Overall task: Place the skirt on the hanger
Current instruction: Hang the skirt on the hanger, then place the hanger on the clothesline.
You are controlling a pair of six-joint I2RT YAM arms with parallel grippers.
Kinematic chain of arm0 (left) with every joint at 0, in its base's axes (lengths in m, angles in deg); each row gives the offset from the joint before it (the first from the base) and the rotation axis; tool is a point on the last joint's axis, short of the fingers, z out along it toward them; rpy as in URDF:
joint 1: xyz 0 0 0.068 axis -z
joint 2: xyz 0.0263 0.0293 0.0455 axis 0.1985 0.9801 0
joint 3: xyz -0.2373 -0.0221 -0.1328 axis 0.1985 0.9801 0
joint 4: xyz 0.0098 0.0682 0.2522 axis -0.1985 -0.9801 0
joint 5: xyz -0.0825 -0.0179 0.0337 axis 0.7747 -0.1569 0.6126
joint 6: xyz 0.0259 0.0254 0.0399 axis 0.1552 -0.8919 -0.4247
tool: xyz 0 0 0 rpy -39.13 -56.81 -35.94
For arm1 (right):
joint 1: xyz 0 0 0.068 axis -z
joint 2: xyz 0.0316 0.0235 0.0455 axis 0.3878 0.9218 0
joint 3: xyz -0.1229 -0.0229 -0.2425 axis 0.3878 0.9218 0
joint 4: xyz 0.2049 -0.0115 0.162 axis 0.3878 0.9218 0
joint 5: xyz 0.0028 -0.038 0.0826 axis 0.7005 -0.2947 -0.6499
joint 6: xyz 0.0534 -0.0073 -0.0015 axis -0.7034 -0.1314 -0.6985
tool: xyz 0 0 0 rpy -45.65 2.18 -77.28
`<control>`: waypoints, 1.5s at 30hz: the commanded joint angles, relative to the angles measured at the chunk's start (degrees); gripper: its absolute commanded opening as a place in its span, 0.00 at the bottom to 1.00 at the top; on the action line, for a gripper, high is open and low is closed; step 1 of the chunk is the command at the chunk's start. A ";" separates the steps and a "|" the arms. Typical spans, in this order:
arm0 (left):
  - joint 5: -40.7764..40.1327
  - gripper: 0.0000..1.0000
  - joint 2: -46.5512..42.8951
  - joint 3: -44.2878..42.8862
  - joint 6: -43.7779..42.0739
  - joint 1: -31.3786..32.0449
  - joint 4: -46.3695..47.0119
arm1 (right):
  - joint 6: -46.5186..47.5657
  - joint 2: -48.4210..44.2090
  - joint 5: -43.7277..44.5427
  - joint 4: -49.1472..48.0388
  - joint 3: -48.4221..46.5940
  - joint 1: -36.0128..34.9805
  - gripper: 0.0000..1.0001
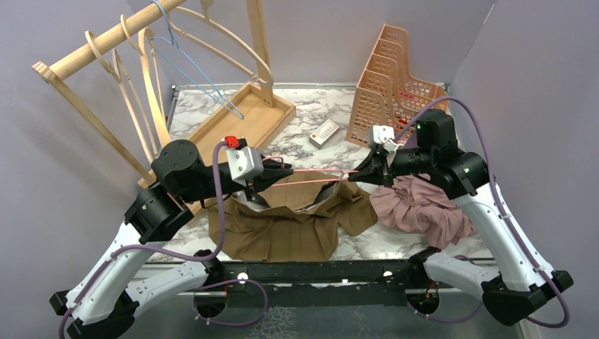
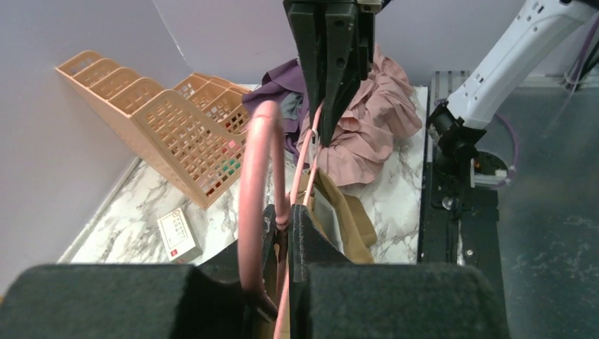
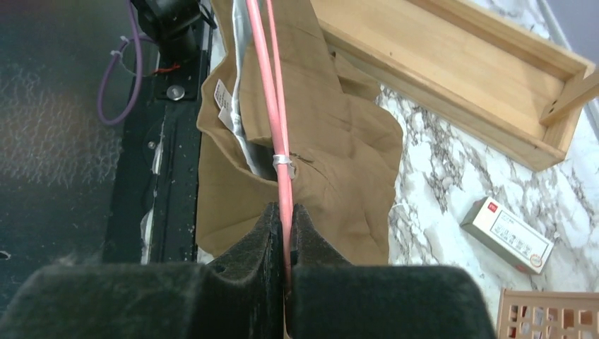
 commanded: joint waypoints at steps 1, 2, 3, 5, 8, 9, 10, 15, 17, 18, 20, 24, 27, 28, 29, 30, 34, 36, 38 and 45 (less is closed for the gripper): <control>-5.84 0.23 -2.32 0.17 2.95 0.69 5.79 | -7.01 -2.20 -1.02 -10.97 2.36 0.14 0.01; -8.26 0.35 -2.76 0.66 3.66 0.69 6.67 | -9.34 -3.13 -0.44 -13.47 3.62 0.14 0.01; -10.98 0.43 -3.41 1.30 4.36 0.64 7.72 | -11.28 -4.36 0.46 -16.43 5.24 0.14 0.01; -17.22 0.51 -4.55 2.53 5.18 0.69 9.31 | -14.24 -7.22 2.78 -21.38 8.68 0.14 0.01; -24.62 0.57 -5.89 3.66 5.16 0.68 10.75 | -17.38 -11.24 7.83 -26.56 13.15 0.16 0.01; -26.93 0.58 -6.23 3.99 5.11 0.69 11.16 | -18.40 -12.17 9.86 -27.56 14.23 0.14 0.01; -28.77 0.59 -6.66 4.29 5.00 0.64 11.73 | -19.79 -12.90 11.88 -28.47 15.06 0.14 0.01; -40.62 0.62 -10.61 7.63 3.82 0.64 19.65 | -27.45 -14.28 20.51 -30.64 17.05 0.14 0.01; -45.47 0.63 -12.30 8.94 3.81 0.68 23.44 | -30.28 -14.38 24.05 -31.24 17.32 0.14 0.01; -46.95 0.63 -12.82 9.27 3.52 0.69 24.84 | -31.03 -14.63 25.68 -31.64 17.47 0.14 0.01; -48.82 0.63 -13.77 9.65 3.46 0.69 26.64 | -33.30 -14.92 29.07 -33.47 18.15 0.14 0.01; -46.28 0.63 -15.53 11.28 2.14 0.69 30.64 | -34.75 -13.41 33.77 -35.52 17.55 0.14 0.01; -45.07 0.63 -15.94 11.80 1.58 0.69 32.86 | -36.22 -10.71 38.21 -38.14 16.00 0.14 0.01; -44.67 0.63 -15.83 11.81 1.37 0.69 33.09 | -36.34 -9.50 39.45 -39.33 15.15 0.14 0.01; -44.11 0.62 -15.66 11.74 1.22 0.63 33.33 | -36.55 -8.01 40.92 -40.76 14.03 0.14 0.01; -43.83 0.63 -15.47 11.67 0.93 0.68 33.37 | -36.43 -6.29 41.65 -41.77 12.57 0.14 0.01; -42.50 0.63 -14.37 11.11 -0.08 0.69 32.84 | -35.39 1.19 42.30 -46.50 6.39 0.14 0.01; -42.16 0.63 -13.83 10.70 -0.33 0.69 32.52 | -34.79 5.01 42.23 -48.68 2.88 0.14 0.01; -41.93 0.62 -13.58 10.30 -0.29 0.68 32.14 | -34.56 8.85 41.92 -50.76 -0.86 0.16 0.01; -42.49 0.63 -14.24 10.24 -0.96 0.66 31.09 | -36.13 19.77 35.94 -60.05 -11.15 0.14 0.01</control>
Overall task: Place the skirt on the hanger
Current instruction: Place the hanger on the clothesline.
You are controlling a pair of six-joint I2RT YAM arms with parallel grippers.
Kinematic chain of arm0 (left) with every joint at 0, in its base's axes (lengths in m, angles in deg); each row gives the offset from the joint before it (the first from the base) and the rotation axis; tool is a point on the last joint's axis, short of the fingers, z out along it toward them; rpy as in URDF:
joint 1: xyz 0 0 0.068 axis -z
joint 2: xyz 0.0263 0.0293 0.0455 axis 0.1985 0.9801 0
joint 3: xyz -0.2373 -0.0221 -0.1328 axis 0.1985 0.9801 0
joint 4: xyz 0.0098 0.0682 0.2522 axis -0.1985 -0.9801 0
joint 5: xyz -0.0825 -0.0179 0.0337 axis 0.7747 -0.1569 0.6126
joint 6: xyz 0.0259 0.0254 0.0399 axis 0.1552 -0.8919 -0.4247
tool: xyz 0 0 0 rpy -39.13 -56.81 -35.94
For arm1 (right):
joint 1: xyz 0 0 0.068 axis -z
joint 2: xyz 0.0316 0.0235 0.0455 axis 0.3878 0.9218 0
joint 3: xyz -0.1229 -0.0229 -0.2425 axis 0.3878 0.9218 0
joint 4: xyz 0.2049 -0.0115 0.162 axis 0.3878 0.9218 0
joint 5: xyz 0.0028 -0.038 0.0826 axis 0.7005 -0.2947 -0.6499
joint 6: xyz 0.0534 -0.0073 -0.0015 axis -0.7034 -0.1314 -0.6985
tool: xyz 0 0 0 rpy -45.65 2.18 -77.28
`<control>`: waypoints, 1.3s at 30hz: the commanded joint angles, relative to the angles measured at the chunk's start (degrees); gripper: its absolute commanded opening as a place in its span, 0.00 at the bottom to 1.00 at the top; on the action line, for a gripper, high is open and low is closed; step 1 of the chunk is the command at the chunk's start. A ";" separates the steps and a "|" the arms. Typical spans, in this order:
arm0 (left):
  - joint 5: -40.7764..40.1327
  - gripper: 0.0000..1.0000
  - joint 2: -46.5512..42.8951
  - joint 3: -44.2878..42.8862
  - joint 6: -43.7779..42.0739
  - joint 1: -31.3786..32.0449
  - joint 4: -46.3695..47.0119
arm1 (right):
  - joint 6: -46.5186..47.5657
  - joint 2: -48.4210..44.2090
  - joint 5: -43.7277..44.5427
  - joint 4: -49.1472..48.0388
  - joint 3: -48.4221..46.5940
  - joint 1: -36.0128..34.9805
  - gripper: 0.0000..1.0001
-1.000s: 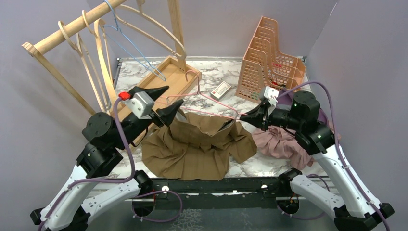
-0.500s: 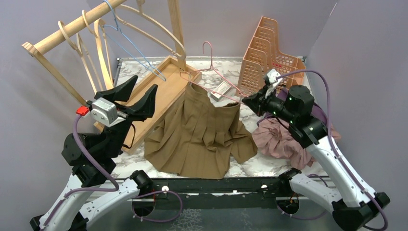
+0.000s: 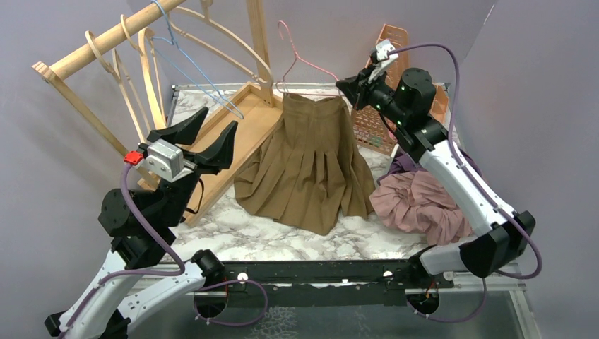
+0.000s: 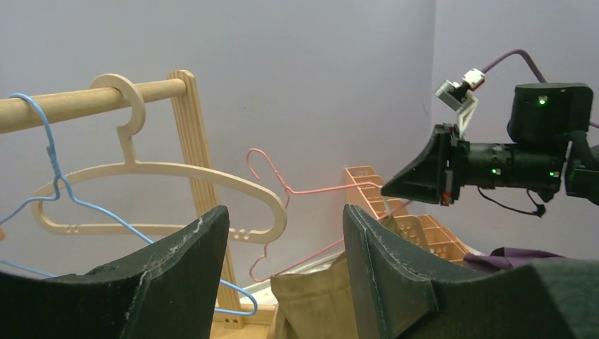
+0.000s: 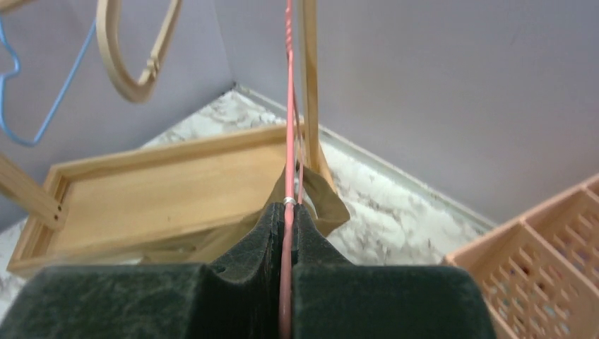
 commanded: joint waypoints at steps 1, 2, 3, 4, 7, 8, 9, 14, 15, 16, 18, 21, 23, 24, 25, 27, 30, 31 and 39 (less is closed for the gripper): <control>0.55 0.63 -0.90 -1.04 -0.98 0.21 -0.07 | -1.96 3.83 -3.26 -15.14 -6.86 0.29 0.01; 0.29 0.63 -1.07 -0.91 -1.03 0.23 -0.13 | -2.81 4.99 -3.71 -16.65 -7.64 0.29 0.01; 0.15 0.63 -1.19 -0.68 -0.98 0.23 -0.21 | -3.53 6.00 -4.41 -18.49 -8.22 0.29 0.01; 0.05 0.63 -1.28 -0.58 -1.00 0.23 -0.36 | -4.44 6.86 -5.22 -20.43 -8.51 0.30 0.01; -0.63 0.63 -1.53 -0.41 -1.14 0.23 -0.76 | -6.81 8.66 -6.64 -26.88 -7.99 0.30 0.01; -0.89 0.63 -1.57 -0.35 -1.21 0.23 -0.86 | -7.65 9.07 -6.76 -28.61 -7.83 0.29 0.01; -1.19 0.63 -1.57 -0.35 -1.33 0.23 -0.90 | -8.50 9.40 -6.75 -30.42 -7.74 0.29 0.01; -1.92 0.63 -1.19 -0.38 -1.37 0.23 -1.15 | -11.27 10.89 -5.83 -39.15 -8.04 0.29 0.01; -1.97 0.63 -1.06 -0.43 -1.36 0.23 -1.30 | -11.73 11.28 -5.74 -40.82 -8.34 0.29 0.01; -2.03 0.63 -0.79 -0.54 -1.22 0.18 -1.52 | -11.94 11.76 -5.55 -42.26 -8.88 0.29 0.01; -2.07 0.63 -0.53 -0.54 -0.92 0.23 -1.96 | -13.07 13.03 -5.37 -44.16 -10.67 0.29 0.01; -2.25 0.63 -0.34 -0.06 0.03 0.23 -2.06 | -15.01 15.54 -5.75 -46.98 -13.46 0.29 0.01; -2.29 0.63 -0.42 0.64 1.04 0.23 -1.83 | -16.34 17.36 -5.88 -48.42 -15.53 0.29 0.01; -2.26 0.63 -0.43 1.06 1.51 0.18 -1.74 | -17.11 18.63 -5.66 -49.13 -16.65 0.29 0.01; -2.25 0.63 -0.47 1.39 1.91 0.22 -1.73 | -17.61 19.55 -5.45 -49.68 -17.93 0.29 0.01; -2.42 0.63 -0.57 2.08 3.35 0.23 -1.74 | -18.70 21.42 -4.97 -50.67 -20.54 0.26 0.01; -2.43 0.63 -0.77 3.24 5.10 0.22 -1.74 | -20.14 24.34 -4.60 -52.07 -24.49 0.16 0.01; -2.47 0.63 -0.87 3.64 5.54 0.23 -1.84 | -20.26 25.40 -4.33 -52.58 -25.71 -0.07 0.01; -3.25 0.63 -1.46 5.02 7.91 0.21 -2.62 | -20.23 33.56 -2.21 -53.87 -37.95 -2.71 0.01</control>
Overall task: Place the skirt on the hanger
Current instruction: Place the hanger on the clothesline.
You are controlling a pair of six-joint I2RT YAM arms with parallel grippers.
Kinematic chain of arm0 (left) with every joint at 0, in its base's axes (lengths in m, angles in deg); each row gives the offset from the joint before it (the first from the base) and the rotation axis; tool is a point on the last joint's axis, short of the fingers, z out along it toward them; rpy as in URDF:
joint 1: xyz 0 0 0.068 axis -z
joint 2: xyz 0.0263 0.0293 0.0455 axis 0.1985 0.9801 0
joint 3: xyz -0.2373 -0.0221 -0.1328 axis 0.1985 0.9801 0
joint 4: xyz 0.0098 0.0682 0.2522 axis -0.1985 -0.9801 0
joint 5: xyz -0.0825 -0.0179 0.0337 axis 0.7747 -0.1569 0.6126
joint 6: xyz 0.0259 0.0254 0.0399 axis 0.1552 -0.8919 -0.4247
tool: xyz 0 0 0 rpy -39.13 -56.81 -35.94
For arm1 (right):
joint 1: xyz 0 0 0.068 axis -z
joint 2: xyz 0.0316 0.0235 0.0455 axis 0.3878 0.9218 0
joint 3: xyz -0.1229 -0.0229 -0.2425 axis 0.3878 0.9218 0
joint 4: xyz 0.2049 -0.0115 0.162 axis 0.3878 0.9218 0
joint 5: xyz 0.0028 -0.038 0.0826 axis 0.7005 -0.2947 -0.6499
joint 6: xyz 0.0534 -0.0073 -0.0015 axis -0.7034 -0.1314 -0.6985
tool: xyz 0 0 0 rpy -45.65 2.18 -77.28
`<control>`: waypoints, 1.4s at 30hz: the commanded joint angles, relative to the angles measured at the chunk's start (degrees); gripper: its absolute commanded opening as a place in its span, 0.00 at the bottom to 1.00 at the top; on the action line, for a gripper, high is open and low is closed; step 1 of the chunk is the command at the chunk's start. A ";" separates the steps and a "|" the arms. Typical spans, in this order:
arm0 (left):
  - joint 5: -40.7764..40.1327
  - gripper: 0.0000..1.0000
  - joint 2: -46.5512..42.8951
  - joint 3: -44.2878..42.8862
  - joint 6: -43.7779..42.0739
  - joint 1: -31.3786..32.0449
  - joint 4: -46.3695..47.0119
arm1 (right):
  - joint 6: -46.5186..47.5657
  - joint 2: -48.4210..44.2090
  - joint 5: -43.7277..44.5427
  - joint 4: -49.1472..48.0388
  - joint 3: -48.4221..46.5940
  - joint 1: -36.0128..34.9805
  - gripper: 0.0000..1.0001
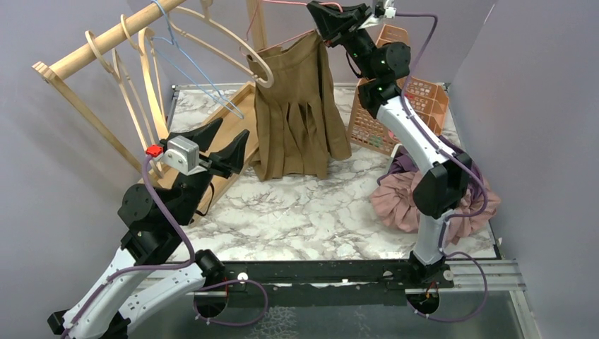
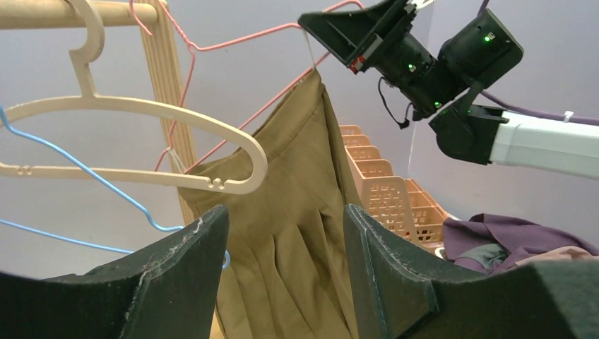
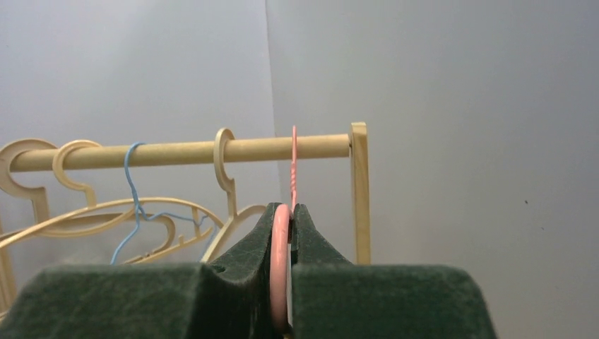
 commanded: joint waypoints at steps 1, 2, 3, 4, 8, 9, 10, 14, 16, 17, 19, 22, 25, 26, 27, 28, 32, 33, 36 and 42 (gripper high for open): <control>-1.91 0.63 -0.89 0.65 2.54 0.21 0.05 | -0.36 2.31 4.14 -9.03 -8.17 -2.28 0.01; -1.93 0.63 -0.98 0.82 2.87 0.20 -0.04 | -0.21 3.04 4.54 -9.45 -9.59 -2.63 0.01; -1.93 0.63 -1.06 1.10 3.14 0.21 -0.14 | -0.12 3.78 4.81 -9.67 -10.79 -2.92 0.01; -2.05 0.63 -1.20 1.43 3.41 0.18 -0.17 | 0.11 4.48 5.05 -9.78 -11.91 -3.25 0.01; -2.41 0.63 -1.71 2.47 4.08 0.23 -0.36 | 1.22 5.87 6.28 -10.84 -13.88 -4.44 0.01; -2.49 0.63 -1.81 2.62 4.10 0.23 -0.40 | 1.34 5.83 6.66 -11.37 -13.58 -4.56 0.01; -2.58 0.63 -1.92 2.70 4.15 0.22 -0.50 | 1.47 5.63 6.92 -11.85 -13.37 -4.71 0.01; -2.88 0.63 -1.99 2.90 3.98 0.22 -0.47 | 1.98 7.08 6.56 -10.41 -16.56 -5.02 0.01; -2.89 0.63 -1.79 2.85 3.82 0.23 -0.37 | 2.22 9.01 6.32 -8.60 -19.24 -5.31 0.01; -2.83 0.63 -1.71 2.77 3.70 0.22 -0.36 | 2.60 9.88 6.47 -8.12 -20.45 -5.56 0.01; -2.72 0.63 -1.39 2.66 3.60 0.23 -0.40 | 3.25 11.69 6.98 -7.17 -23.03 -5.94 0.01; -2.50 0.63 -1.33 2.64 3.81 0.23 -0.60 | 3.92 14.58 7.58 -5.86 -27.33 -6.24 0.01; -2.46 0.63 -1.31 2.74 4.01 0.23 -0.63 | 4.38 17.12 8.47 -5.55 -30.54 -6.43 0.01; -2.53 0.63 -1.37 2.74 4.08 0.21 -0.72 | 4.32 17.94 8.61 -5.41 -31.59 -6.44 0.01; -2.50 0.63 -1.37 2.70 4.10 0.23 -0.72 | 4.25 18.63 8.52 -5.14 -32.42 -6.44 0.01; -2.53 0.63 -1.43 2.72 4.17 0.23 -0.76 | 4.18 19.07 8.37 -5.32 -32.75 -6.43 0.01; -2.54 0.63 -1.31 2.74 4.32 0.23 -0.74 | 3.94 20.31 7.03 -6.00 -31.91 -6.53 0.01; -2.50 0.63 -1.29 2.74 4.44 0.18 -0.78 | 3.88 20.30 6.64 -6.34 -31.08 -6.53 0.01; -2.49 0.63 -1.44 2.82 4.69 0.22 -0.91 | 3.74 19.89 5.49 -7.56 -27.26 -6.53 0.01; -2.84 0.63 -2.13 2.92 5.19 0.25 -1.49 | 4.51 18.43 4.12 -9.74 -21.03 -6.53 0.01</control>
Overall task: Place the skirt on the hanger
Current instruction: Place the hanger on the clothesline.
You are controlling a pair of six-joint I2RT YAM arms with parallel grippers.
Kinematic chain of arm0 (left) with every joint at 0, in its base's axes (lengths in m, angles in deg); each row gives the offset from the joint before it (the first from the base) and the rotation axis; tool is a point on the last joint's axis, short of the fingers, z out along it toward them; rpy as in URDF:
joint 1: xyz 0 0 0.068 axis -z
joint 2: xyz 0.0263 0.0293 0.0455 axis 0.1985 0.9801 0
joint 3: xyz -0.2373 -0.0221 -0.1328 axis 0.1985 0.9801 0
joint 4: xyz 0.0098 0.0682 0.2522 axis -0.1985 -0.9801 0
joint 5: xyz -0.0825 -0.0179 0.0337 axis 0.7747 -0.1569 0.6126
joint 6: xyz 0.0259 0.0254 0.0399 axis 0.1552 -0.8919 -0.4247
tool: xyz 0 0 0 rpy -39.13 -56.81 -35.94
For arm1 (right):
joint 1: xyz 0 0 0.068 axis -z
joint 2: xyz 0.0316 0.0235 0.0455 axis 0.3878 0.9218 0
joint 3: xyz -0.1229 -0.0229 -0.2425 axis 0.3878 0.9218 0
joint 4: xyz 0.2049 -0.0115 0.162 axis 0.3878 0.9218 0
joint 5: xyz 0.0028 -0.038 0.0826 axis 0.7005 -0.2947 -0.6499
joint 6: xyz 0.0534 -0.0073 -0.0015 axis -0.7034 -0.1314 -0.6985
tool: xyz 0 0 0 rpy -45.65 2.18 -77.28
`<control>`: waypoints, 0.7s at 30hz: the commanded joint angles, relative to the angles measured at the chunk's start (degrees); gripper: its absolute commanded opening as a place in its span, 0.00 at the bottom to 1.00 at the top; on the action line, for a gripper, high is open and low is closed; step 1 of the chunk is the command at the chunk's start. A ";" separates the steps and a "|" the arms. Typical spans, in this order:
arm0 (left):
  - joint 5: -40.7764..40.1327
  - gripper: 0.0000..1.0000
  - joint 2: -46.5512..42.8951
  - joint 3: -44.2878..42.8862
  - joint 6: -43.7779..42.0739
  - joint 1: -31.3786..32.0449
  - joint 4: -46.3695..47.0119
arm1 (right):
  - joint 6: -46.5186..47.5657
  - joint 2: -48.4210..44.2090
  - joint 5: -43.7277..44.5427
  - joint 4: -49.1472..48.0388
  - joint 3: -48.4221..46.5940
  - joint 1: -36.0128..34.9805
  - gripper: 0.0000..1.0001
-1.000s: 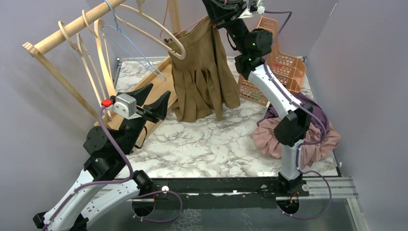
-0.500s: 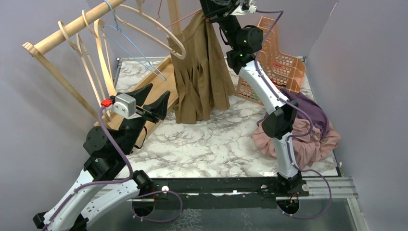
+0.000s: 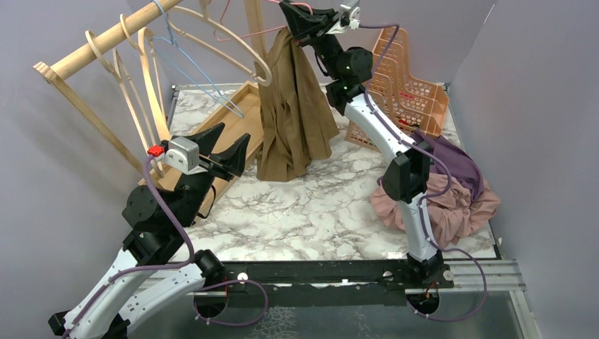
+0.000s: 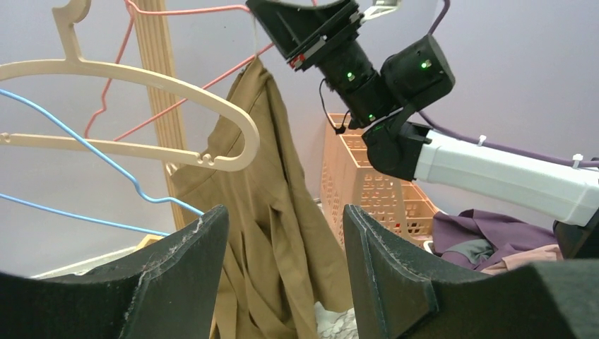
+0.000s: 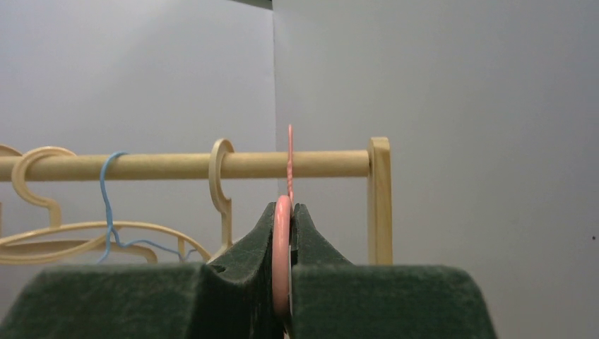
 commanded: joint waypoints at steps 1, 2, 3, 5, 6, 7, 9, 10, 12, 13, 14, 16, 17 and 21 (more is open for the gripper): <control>-1.45 0.63 -1.10 0.49 1.08 0.19 -0.80 | 1.45 -1.63 -1.72 -3.84 2.57 -0.43 0.01; -1.52 0.63 -1.31 0.64 1.17 0.22 -0.85 | 1.59 -1.70 -2.11 -4.16 3.10 -0.43 0.01; -1.60 0.63 -1.47 0.66 1.18 0.23 -0.93 | 1.73 -1.91 -2.44 -4.62 3.83 -0.43 0.01; -1.95 0.63 -1.73 0.67 1.11 0.22 -1.01 | 2.00 -2.46 -2.64 -5.55 5.81 -0.43 0.01; -2.05 0.63 -1.84 0.66 1.05 0.23 -1.06 | 2.11 -2.97 -2.63 -6.24 7.00 -0.43 0.01; -2.14 0.63 -2.03 0.67 1.01 0.23 -1.03 | 2.22 -3.40 -2.62 -6.76 8.33 -0.43 0.01; -2.32 0.63 -2.23 0.71 0.88 0.23 -1.00 | 2.48 -4.45 -2.35 -7.76 10.74 -0.43 0.01; -2.33 0.63 -2.28 0.73 0.77 0.23 -1.12 | 2.75 -4.86 -2.20 -8.02 11.66 -0.43 0.01; -2.42 0.63 -2.28 0.70 0.74 0.23 -1.32 | 3.45 -5.65 -2.11 -8.35 12.86 -0.43 0.01; -2.42 0.63 -2.20 0.67 0.68 0.23 -1.33 | 3.74 -6.00 -1.90 -8.66 13.34 -0.43 0.01; -2.42 0.63 -2.13 0.69 0.66 0.23 -1.33 | 4.05 -6.41 -1.58 -8.95 13.71 -0.43 0.01; -2.33 0.63 -1.80 0.74 0.66 0.23 -1.31 | 4.79 -6.95 -1.02 -9.79 13.95 -0.43 0.01; -2.34 0.63 -1.67 0.75 0.66 0.22 -1.29 | 5.17 -6.98 -0.82 -10.05 13.50 -0.43 0.01; -2.08 0.63 -1.32 0.75 0.74 0.23 -1.42 | 6.15 -5.67 -0.41 -10.58 8.58 -0.43 0.01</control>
